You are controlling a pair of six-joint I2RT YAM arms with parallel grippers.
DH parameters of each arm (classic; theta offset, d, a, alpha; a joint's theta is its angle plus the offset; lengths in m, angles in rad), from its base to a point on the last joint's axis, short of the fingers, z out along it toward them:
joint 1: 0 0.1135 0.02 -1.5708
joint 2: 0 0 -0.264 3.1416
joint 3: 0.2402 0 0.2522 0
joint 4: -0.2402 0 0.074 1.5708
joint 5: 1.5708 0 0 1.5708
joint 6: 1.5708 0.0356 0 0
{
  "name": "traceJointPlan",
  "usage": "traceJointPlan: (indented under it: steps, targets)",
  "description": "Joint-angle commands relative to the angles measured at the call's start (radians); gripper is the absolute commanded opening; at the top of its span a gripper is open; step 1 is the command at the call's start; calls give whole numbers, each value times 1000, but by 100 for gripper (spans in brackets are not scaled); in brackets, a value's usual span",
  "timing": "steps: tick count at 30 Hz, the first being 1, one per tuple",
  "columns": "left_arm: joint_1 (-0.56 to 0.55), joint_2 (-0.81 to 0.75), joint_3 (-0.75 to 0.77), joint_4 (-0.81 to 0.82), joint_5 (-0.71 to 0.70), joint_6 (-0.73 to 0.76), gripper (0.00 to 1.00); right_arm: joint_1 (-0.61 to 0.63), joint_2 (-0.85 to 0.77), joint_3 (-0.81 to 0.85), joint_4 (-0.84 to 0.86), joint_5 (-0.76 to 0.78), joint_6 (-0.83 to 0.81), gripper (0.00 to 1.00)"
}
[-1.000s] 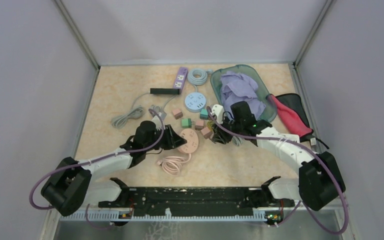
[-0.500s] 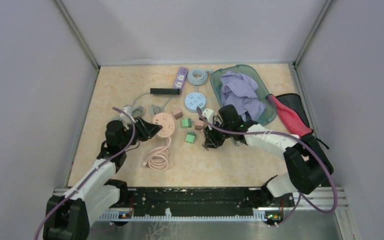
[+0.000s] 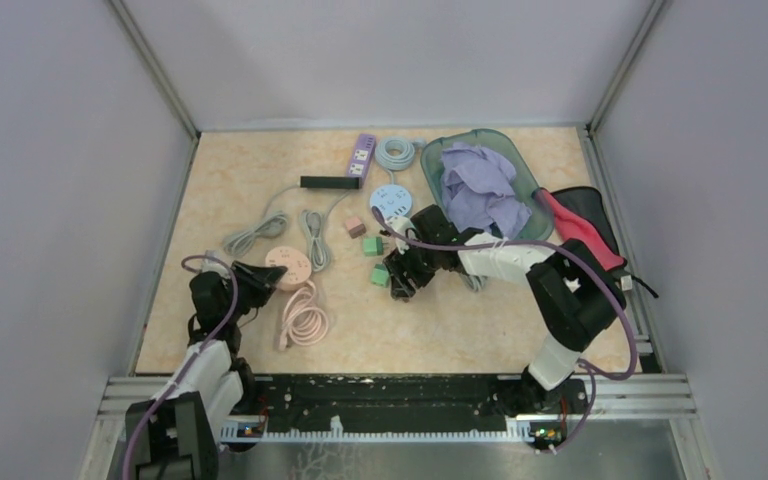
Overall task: Pull the plug off the socket
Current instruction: Place the plug at the center of the board.
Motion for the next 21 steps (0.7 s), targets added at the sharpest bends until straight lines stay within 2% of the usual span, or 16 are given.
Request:
traceJointPlan:
  steps: [1,6,11,15,18,21]
  targets:
    - [41,32,5,12,-29,-72,19,-6,-42,60,-13,48,-15,67]
    - [42,22,72,-231,-162,-64,26,-39,-88,78,-43,41,-48,68]
    - [43,-41,113,-375,-236,-68,55,-94,-168,87,-105,-88,-148,68]
    - [42,-86,177,-514,-300,-53,85,-145,-243,94,-191,-244,-276,68]
    - [43,-107,229,-608,-333,-32,98,-180,-299,92,-237,-327,-338,68]
    - [42,-133,272,-688,-350,-19,100,-219,-359,80,-255,-364,-369,68]
